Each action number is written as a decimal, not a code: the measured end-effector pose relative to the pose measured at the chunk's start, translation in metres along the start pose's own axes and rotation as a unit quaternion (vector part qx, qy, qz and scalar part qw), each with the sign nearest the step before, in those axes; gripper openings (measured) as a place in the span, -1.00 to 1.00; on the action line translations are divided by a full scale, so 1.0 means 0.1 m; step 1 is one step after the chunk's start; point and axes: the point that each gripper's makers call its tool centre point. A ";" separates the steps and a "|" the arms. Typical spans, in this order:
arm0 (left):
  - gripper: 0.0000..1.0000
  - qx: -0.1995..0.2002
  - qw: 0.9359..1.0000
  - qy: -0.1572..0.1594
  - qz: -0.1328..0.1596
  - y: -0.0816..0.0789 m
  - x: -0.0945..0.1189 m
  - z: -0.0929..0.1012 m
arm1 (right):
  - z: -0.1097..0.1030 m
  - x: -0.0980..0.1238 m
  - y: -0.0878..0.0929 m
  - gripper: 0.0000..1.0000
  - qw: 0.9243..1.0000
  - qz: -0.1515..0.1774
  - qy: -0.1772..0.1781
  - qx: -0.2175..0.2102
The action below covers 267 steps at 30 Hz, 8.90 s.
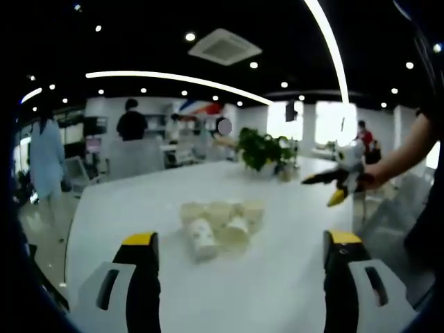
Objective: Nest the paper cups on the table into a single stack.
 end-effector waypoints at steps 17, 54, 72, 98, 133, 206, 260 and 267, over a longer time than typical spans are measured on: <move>0.93 -0.002 1.000 0.002 -0.002 0.01 0.02 0.01 | -0.03 -0.01 0.00 1.00 1.000 -0.003 -0.002 -0.003; 0.92 0.000 1.000 -0.005 -0.002 0.02 0.08 -0.02 | 0.01 -0.07 -0.05 1.00 1.000 0.003 -0.001 -0.004; 0.94 0.018 1.000 -0.015 -0.004 0.08 0.10 -0.07 | 0.29 -0.32 -0.21 0.92 1.000 0.010 0.008 0.025; 0.93 0.019 0.999 -0.037 -0.017 0.09 0.00 -0.04 | 0.64 -1.14 0.00 0.92 0.999 -0.005 -0.022 0.046; 0.92 0.030 0.997 -0.069 -0.021 0.21 0.10 -0.10 | 0.61 -1.61 0.23 0.03 0.993 -0.059 -0.071 0.070; 0.89 0.018 0.999 -0.019 -0.033 0.44 0.11 0.19 | -1.53 -0.64 -0.13 -0.20 0.974 -0.006 -0.206 0.095; 0.86 0.019 0.999 -0.029 -0.034 0.41 0.11 0.14 | -1.84 -0.70 0.25 0.16 0.965 -0.037 -0.240 0.104; 0.86 0.017 0.999 -0.029 -0.037 0.43 0.13 0.14 | -1.84 -0.66 0.07 0.24 0.967 -0.007 -0.238 0.096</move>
Point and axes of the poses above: the point that each gripper's makers call its tool centre point, and the gripper's own axes: x roughly backward along the fingers, z roughly to its right, y roughly out of its underside, and after that the axes turned 10 degrees about x, right-handed
